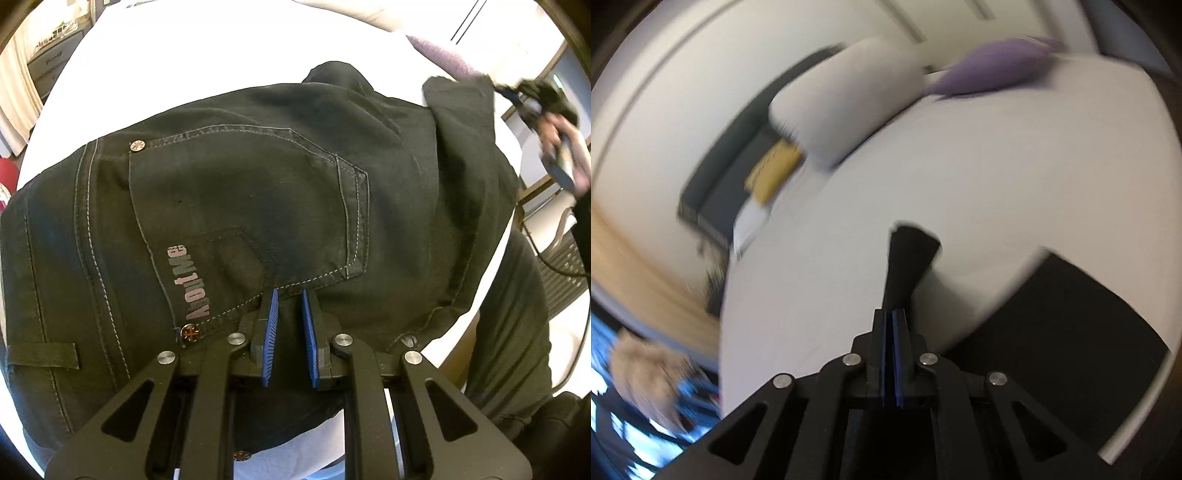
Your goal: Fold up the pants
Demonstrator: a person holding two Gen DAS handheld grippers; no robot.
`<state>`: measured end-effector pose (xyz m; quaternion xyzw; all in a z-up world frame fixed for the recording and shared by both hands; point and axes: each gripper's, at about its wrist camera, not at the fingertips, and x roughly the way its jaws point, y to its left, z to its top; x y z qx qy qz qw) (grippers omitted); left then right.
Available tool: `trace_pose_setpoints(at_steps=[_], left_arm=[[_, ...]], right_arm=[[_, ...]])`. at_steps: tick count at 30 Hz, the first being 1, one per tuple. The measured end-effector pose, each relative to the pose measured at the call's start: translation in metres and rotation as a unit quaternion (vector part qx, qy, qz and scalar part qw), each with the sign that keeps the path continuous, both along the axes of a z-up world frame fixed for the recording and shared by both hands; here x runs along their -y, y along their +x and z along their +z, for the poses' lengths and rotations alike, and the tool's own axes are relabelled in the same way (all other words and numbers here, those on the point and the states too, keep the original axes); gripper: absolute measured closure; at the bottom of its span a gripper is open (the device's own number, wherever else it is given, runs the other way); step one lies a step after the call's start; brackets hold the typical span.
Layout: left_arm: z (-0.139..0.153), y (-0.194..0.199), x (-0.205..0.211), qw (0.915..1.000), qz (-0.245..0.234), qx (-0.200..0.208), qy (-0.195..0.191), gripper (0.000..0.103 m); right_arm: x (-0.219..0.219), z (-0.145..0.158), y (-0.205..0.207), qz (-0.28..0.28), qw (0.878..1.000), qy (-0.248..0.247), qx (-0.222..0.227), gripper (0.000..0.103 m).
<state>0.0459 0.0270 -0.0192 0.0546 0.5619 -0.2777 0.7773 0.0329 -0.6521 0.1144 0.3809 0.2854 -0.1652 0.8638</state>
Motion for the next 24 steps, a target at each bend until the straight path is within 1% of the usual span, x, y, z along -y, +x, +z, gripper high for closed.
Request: trace_pose_setpoints(at_steps=[1,3,4,5,7,9,10,11,12,13,14,15,16,17,19,20,22,23,24], left_arm=[[0.0,-0.001,0.001,1.0,-0.001,0.002,0.003,0.089],[0.0,-0.002,0.005,0.9999,-0.002,0.005,0.011,0.089],[0.001,-0.003,0.007,0.9999,-0.002,0.007,0.015,0.089],[0.001,-0.003,0.01,0.9998,-0.001,0.008,0.019,0.089],[0.001,-0.004,0.011,0.9997,-0.001,0.01,0.024,0.089],[0.002,-0.005,0.014,0.9994,0.0,0.014,0.033,0.089],[0.003,-0.006,0.017,0.9992,0.0,0.015,0.036,0.089],[0.003,-0.006,0.019,0.999,0.0,0.017,0.041,0.089],[0.003,-0.008,0.022,0.9989,-0.001,0.018,0.044,0.089],[0.003,-0.009,0.024,0.9987,-0.001,0.02,0.048,0.089],[0.003,-0.009,0.025,0.9985,-0.001,0.021,0.05,0.089],[0.003,-0.009,0.025,0.9985,0.0,0.022,0.051,0.089],[0.003,-0.009,0.027,0.9985,0.002,0.022,0.051,0.089],[0.003,-0.01,0.029,0.9984,0.003,0.023,0.051,0.089],[0.002,-0.011,0.03,0.9984,0.006,0.023,0.051,0.089],[0.002,-0.011,0.031,0.9984,0.007,0.024,0.051,0.089],[0.002,-0.012,0.026,0.9984,0.007,0.024,0.05,0.089],[0.002,-0.012,0.026,0.9984,0.007,0.025,0.051,0.089],[0.002,-0.012,0.026,0.9983,0.007,0.025,0.052,0.089]], right_arm=[[0.013,-0.004,-0.015,-0.023,1.0,0.011,0.003,0.099],[0.035,-0.025,-0.059,-0.065,0.997,0.046,0.011,0.099],[0.043,-0.03,-0.077,-0.083,0.994,0.065,0.013,0.099],[0.048,-0.044,-0.094,-0.1,0.992,0.083,0.008,0.099],[0.054,-0.068,-0.109,-0.113,0.987,0.115,0.001,0.098],[0.05,-0.079,-0.113,-0.099,0.984,0.145,0.016,0.098],[0.051,-0.083,-0.113,-0.092,0.983,0.159,0.027,0.096],[0.051,-0.085,-0.11,-0.085,0.981,0.168,0.036,0.081],[0.043,-0.086,-0.1,-0.08,0.981,0.172,0.04,0.05],[0.042,-0.085,-0.093,-0.078,0.981,0.174,0.044,0.035],[0.043,-0.083,-0.085,-0.076,0.979,0.179,0.056,0.024],[0.041,-0.081,-0.073,-0.074,0.979,0.181,0.064,0.024],[0.047,-0.084,-0.068,-0.071,0.978,0.184,0.062,0.024],[0.043,-0.086,-0.052,-0.07,0.978,0.19,0.053,0.024],[0.05,-0.096,-0.038,-0.068,0.974,0.21,0.049,0.024],[0.053,-0.097,-0.029,-0.065,0.974,0.213,0.047,0.026],[0.057,-0.094,-0.015,-0.057,0.977,0.204,0.031,0.03],[0.058,-0.093,-0.009,-0.051,0.978,0.201,0.026,0.037],[0.06,-0.093,-0.006,-0.047,0.978,0.201,0.026,0.055]])
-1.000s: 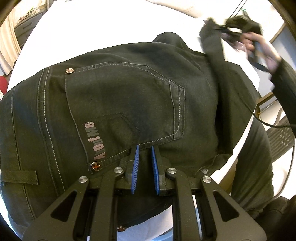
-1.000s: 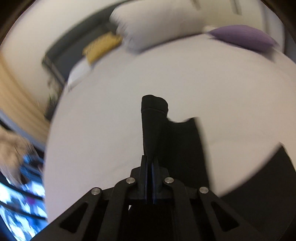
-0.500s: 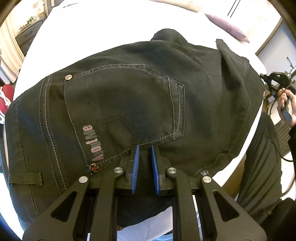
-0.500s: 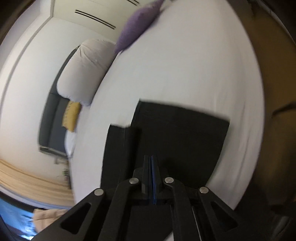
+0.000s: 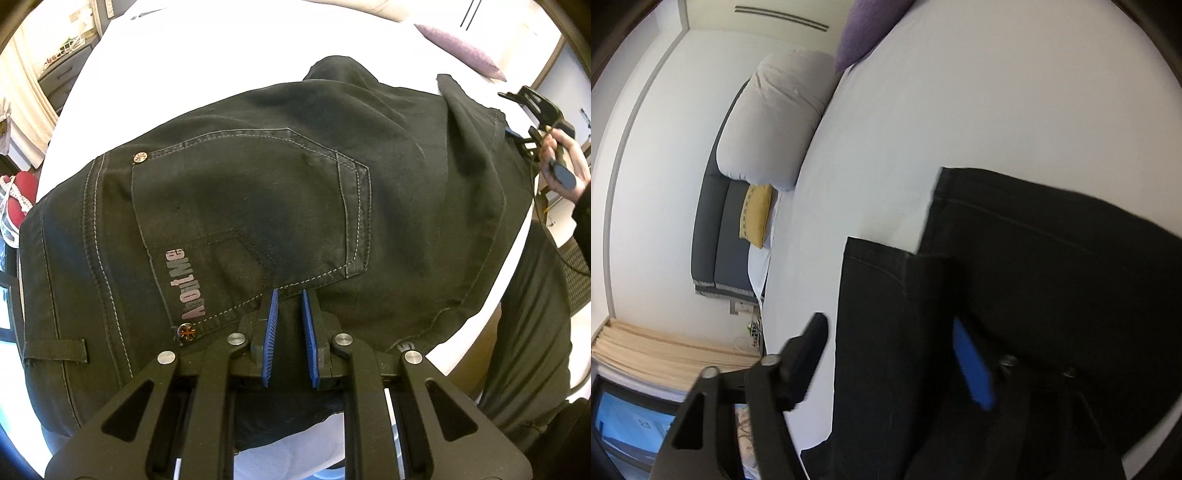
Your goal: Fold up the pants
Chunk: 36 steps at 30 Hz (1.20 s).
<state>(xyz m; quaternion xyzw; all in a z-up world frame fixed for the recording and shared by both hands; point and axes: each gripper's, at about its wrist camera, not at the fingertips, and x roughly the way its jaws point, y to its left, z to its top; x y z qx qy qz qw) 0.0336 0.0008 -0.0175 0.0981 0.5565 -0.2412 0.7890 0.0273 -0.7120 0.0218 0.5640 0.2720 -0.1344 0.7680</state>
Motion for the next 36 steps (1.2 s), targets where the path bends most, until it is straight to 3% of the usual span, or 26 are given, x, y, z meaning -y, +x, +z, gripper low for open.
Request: trace_pose_setpoints(at_steps=[3,7,12,15,17,19,22,36], left_arm=[[0.001,0.0,-0.001,1.0,0.0,0.0,0.002,0.089],[0.001,0.0,-0.001,1.0,0.001,0.0,0.003,0.089],[0.0,0.0,-0.002,1.0,0.002,0.004,0.0,0.089],[0.0,-0.001,-0.004,1.0,0.003,0.007,-0.001,0.089],[0.0,-0.002,-0.003,1.0,0.0,0.009,0.002,0.089],[0.0,-0.002,-0.002,0.9999,-0.001,0.009,0.005,0.089],[0.001,-0.002,0.0,0.9999,0.003,0.009,0.007,0.089],[0.004,-0.004,-0.006,1.0,0.001,0.007,-0.002,0.089]], right_arm=[[0.007,-0.008,0.008,0.014,1.0,0.013,-0.016,0.096],[0.008,0.0,-0.016,-0.008,1.0,-0.015,-0.01,0.098],[0.006,0.022,-0.08,-0.069,0.996,-0.055,0.021,0.098],[0.017,0.007,-0.117,-0.103,0.994,-0.042,0.006,0.098],[0.025,-0.015,-0.131,-0.116,0.993,-0.007,-0.002,0.099],[0.025,-0.018,-0.133,-0.126,0.992,0.0,0.008,0.099],[0.019,-0.006,-0.13,-0.128,0.991,-0.038,-0.005,0.099],[0.024,-0.011,-0.147,-0.142,0.989,-0.022,-0.026,0.1]])
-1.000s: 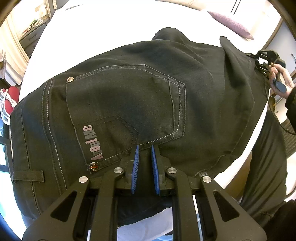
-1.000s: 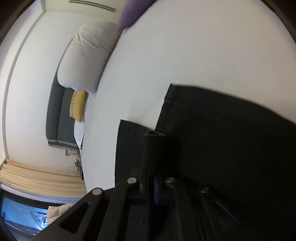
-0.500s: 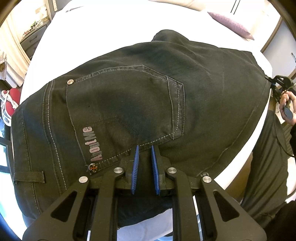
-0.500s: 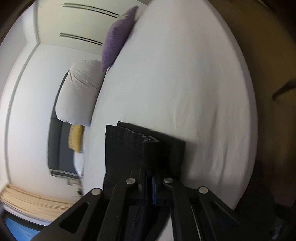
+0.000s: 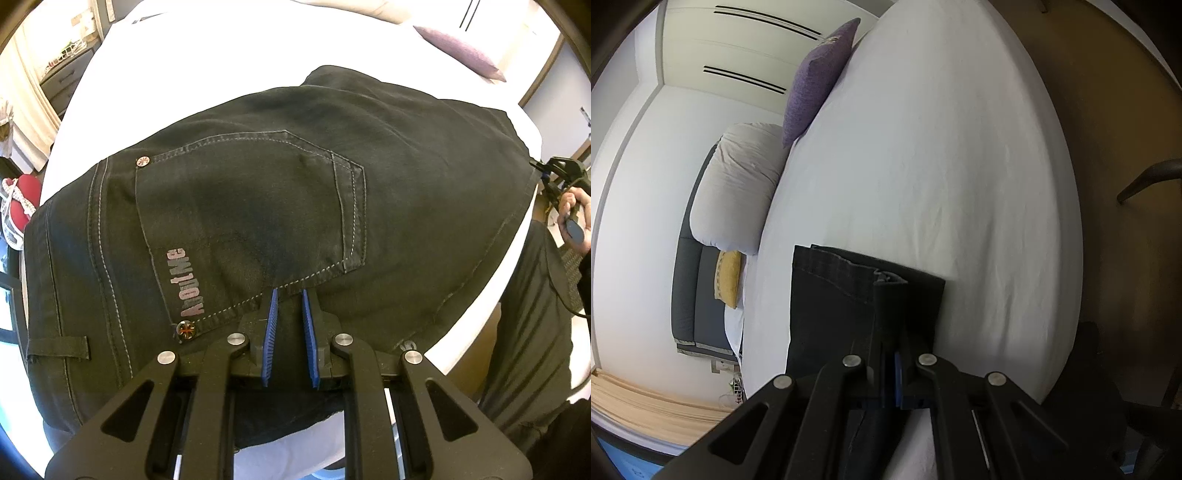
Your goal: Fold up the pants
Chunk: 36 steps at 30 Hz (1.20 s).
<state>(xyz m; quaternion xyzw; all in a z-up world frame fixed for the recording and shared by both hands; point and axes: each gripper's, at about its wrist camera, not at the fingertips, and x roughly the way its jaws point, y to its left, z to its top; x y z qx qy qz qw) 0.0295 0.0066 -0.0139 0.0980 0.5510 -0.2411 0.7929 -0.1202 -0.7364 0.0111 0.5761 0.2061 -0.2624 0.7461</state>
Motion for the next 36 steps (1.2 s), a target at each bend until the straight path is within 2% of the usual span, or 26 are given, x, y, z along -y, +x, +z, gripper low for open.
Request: trace_pose_setpoints(at_steps=[3,5,6,8,9,10,12,14,15,17,20,22,24,25,27,28,30,33,34,35,36], left_arm=[[0.0,0.0,-0.005,0.9999,0.003,0.0,-0.011,0.089],[0.0,0.0,-0.008,0.9999,0.006,-0.001,-0.014,0.089],[0.0,-0.001,-0.009,0.9999,0.007,0.0,-0.014,0.089],[0.001,-0.002,-0.01,0.9999,0.007,0.001,-0.015,0.089],[0.002,-0.003,-0.01,0.9999,0.007,0.002,-0.014,0.089],[0.002,-0.004,-0.009,0.9999,0.006,0.003,-0.014,0.089],[0.002,-0.004,-0.011,0.9998,0.007,0.003,-0.016,0.089],[0.002,-0.005,-0.013,0.9997,0.009,0.005,-0.021,0.089],[0.002,-0.006,-0.015,0.9997,0.01,0.005,-0.024,0.089],[0.001,-0.007,-0.016,0.9995,0.013,0.006,-0.027,0.089],[0.001,-0.008,-0.017,0.9996,0.011,0.007,-0.027,0.089],[0.001,-0.009,-0.018,0.9996,0.011,0.007,-0.027,0.089],[0.001,-0.011,-0.021,0.9994,0.013,0.008,-0.031,0.089],[0.002,-0.013,-0.023,0.9993,0.014,0.008,-0.035,0.089],[0.002,-0.013,-0.026,0.9989,0.017,0.007,-0.042,0.089],[0.002,-0.014,-0.027,0.9987,0.019,0.005,-0.047,0.089],[0.005,-0.013,-0.032,0.998,0.026,-0.006,-0.057,0.089],[0.016,-0.011,-0.032,0.9979,0.029,-0.01,-0.057,0.089],[0.022,-0.01,-0.031,0.9978,0.029,-0.006,-0.059,0.089],[0.028,-0.009,-0.03,0.9971,0.027,0.0,-0.071,0.089],[0.033,-0.006,-0.028,0.9963,0.027,0.002,-0.082,0.089]], right_arm=[[0.003,-0.008,0.004,0.009,1.0,0.003,-0.007,0.102],[0.005,-0.011,-0.001,0.012,1.0,0.016,0.011,0.1],[0.007,-0.01,-0.004,0.016,0.999,0.02,0.02,0.096],[0.008,-0.001,-0.014,0.009,1.0,0.007,0.01,0.085],[0.006,0.009,-0.02,0.006,1.0,-0.01,-0.001,0.071],[0.003,0.018,-0.024,0.004,1.0,-0.026,-0.014,0.061],[-0.008,0.037,-0.029,0.019,0.999,-0.048,-0.014,0.058],[-0.031,0.051,-0.02,0.083,0.996,-0.041,0.018,0.058],[-0.046,0.055,-0.011,0.118,0.992,-0.04,0.024,0.058],[-0.089,0.061,0.018,0.208,0.977,-0.03,0.037,0.058],[-0.156,0.053,0.067,0.315,0.947,0.013,0.064,0.058],[-0.191,0.04,0.093,0.356,0.932,0.034,0.062,0.058],[-0.218,0.02,0.114,0.389,0.919,0.048,0.035,0.058],[-0.226,0.004,0.118,0.392,0.918,0.055,0.0,0.058],[-0.227,-0.014,0.115,0.386,0.92,0.047,-0.052,0.103],[-0.222,-0.021,0.105,0.38,0.922,0.044,-0.064,0.103],[-0.209,-0.024,0.087,0.369,0.926,0.062,-0.049,0.103],[-0.196,-0.009,0.064,0.362,0.929,0.037,-0.07,0.102],[-0.196,0.0,0.063,0.365,0.928,0.02,-0.079,0.098],[-0.198,0.014,0.064,0.371,0.925,-0.002,-0.087,0.076],[-0.202,0.026,0.069,0.381,0.921,-0.019,-0.082,0.046]])
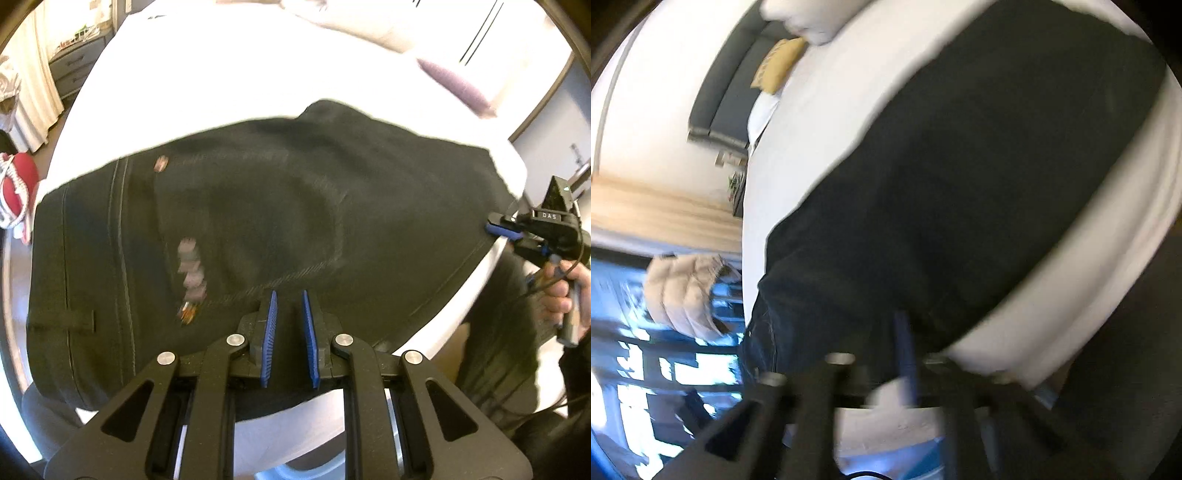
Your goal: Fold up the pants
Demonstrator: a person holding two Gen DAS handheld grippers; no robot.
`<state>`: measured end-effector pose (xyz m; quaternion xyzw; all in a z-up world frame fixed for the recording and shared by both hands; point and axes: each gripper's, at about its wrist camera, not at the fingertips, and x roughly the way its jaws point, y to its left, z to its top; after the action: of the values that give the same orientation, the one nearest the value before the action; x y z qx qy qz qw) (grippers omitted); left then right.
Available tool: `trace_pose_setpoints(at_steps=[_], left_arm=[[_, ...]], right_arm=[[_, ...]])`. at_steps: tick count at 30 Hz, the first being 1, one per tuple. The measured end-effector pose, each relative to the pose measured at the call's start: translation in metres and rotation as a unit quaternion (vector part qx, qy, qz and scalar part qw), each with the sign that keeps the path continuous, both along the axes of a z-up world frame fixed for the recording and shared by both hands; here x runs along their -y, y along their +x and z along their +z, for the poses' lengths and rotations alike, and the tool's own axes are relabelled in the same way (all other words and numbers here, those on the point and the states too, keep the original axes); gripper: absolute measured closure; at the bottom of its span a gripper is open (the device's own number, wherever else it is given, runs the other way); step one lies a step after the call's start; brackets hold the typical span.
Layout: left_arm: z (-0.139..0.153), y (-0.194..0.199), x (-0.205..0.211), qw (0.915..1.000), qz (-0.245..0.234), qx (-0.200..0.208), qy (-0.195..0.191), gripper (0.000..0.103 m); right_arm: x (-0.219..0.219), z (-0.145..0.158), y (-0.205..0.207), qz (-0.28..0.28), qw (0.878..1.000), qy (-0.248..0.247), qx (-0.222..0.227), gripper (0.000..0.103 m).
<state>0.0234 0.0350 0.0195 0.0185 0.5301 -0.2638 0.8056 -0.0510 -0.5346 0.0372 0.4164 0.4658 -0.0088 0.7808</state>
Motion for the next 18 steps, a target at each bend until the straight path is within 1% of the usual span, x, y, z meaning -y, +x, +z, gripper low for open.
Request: trace_pose_setpoints(at_steps=[1,2,4,5,7,9,10,11,12,13,15,17,18], left_arm=[[0.007,0.004,0.003,0.9999,0.001,0.006,-0.013,0.089],[0.016,0.008,0.009,0.9994,0.0,0.019,-0.028,0.089],[0.023,0.015,0.018,0.9987,-0.007,0.026,-0.043,0.089],[0.023,0.021,0.026,0.9985,-0.012,0.025,-0.047,0.089],[0.015,0.029,0.038,0.9981,-0.025,0.022,-0.051,0.089],[-0.005,0.034,0.049,0.9987,-0.035,-0.004,-0.039,0.089],[-0.017,0.033,0.053,0.9986,-0.039,-0.019,-0.029,0.089],[-0.028,0.029,0.055,0.9985,-0.042,-0.027,-0.022,0.089],[-0.032,0.024,0.053,0.9987,-0.038,-0.02,-0.025,0.089],[-0.034,0.02,0.05,0.9988,-0.032,-0.012,-0.036,0.089],[-0.038,0.019,0.043,0.9979,-0.023,-0.021,-0.058,0.089],[-0.039,0.02,0.037,0.9967,-0.023,-0.031,-0.072,0.089],[-0.04,0.019,0.035,0.9963,-0.023,-0.034,-0.075,0.089]], right_arm=[[0.001,0.011,0.008,0.01,1.0,-0.006,0.016,0.038],[-0.006,0.025,0.022,0.029,0.999,-0.011,0.043,0.035],[-0.031,0.043,0.054,0.088,0.993,-0.003,0.084,0.036],[-0.045,0.049,0.076,0.12,0.988,0.007,0.096,0.036],[-0.067,0.049,0.121,0.171,0.98,0.033,0.098,0.036],[-0.085,0.04,0.165,0.205,0.975,0.043,0.077,0.035],[-0.095,0.033,0.185,0.23,0.97,0.055,0.061,0.035],[-0.107,0.022,0.204,0.264,0.96,0.084,0.043,0.036],[-0.116,0.012,0.217,0.282,0.953,0.106,0.029,0.036],[-0.126,-0.001,0.23,0.291,0.95,0.116,0.012,0.036],[-0.138,-0.024,0.248,0.295,0.949,0.109,-0.022,0.036],[-0.139,-0.052,0.262,0.272,0.954,0.114,-0.05,0.037],[-0.132,-0.061,0.268,0.253,0.959,0.118,-0.055,0.052]])
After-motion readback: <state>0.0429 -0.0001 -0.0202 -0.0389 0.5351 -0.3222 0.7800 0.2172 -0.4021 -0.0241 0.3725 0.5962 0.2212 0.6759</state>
